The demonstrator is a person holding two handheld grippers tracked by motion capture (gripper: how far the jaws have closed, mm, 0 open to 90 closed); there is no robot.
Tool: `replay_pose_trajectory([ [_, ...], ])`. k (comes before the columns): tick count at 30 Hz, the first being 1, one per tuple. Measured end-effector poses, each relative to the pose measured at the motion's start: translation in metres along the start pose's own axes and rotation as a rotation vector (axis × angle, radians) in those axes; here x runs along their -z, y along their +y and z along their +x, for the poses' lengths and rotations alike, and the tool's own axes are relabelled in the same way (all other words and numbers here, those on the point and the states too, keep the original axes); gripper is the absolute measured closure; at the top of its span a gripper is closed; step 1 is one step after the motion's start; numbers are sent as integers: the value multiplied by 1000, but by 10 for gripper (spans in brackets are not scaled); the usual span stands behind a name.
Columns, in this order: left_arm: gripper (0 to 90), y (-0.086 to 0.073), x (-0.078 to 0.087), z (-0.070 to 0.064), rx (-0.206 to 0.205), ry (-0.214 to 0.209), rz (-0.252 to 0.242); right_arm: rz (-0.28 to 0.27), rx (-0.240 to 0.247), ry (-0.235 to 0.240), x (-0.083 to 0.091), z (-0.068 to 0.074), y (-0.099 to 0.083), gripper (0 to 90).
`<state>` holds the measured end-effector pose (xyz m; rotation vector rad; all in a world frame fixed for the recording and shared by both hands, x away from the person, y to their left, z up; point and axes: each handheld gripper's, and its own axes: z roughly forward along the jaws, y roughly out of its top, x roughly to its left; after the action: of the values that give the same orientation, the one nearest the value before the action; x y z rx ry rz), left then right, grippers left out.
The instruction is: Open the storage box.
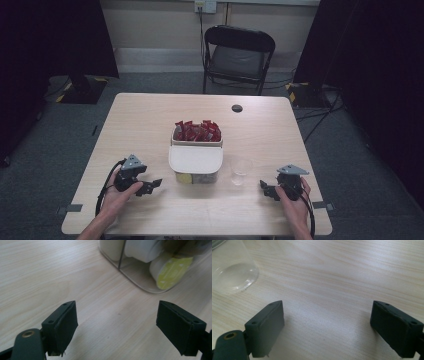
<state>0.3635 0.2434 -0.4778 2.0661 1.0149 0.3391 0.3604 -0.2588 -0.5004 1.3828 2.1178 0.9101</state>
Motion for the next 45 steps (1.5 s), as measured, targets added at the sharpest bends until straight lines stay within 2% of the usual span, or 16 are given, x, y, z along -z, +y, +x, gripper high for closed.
replay_pose_trajectory([
  [5, 169, 6, 0, -6, -7, -30, -22, 1, 2, 0, 0, 0, 0, 114],
  [14, 190, 14, -1, -15, -19, -88, -26, 0, 0, 0, 0, 0, 0, 114],
  [18, 193, 18, -2, -19, -30, -95, -35, 1, 3, 0, 0, 0, 0, 114],
  [25, 192, 26, -2, -23, -24, -111, -55, 1, 2, 0, 0, 0, 0, 114],
  [34, 192, 38, 2, -25, -56, -130, -72, 1, 2, 0, 0, 0, 0, 114],
  [38, 192, 43, 3, -23, -34, -151, -92, 0, 3, 0, 0, 0, 0, 114],
  [39, 192, 46, 3, -22, -39, -154, -96, 0, 1, 1, 0, 0, 0, 114],
  [45, 192, 49, 2, -21, -26, -149, -93, 0, 1, 1, 0, 0, 0, 113],
])
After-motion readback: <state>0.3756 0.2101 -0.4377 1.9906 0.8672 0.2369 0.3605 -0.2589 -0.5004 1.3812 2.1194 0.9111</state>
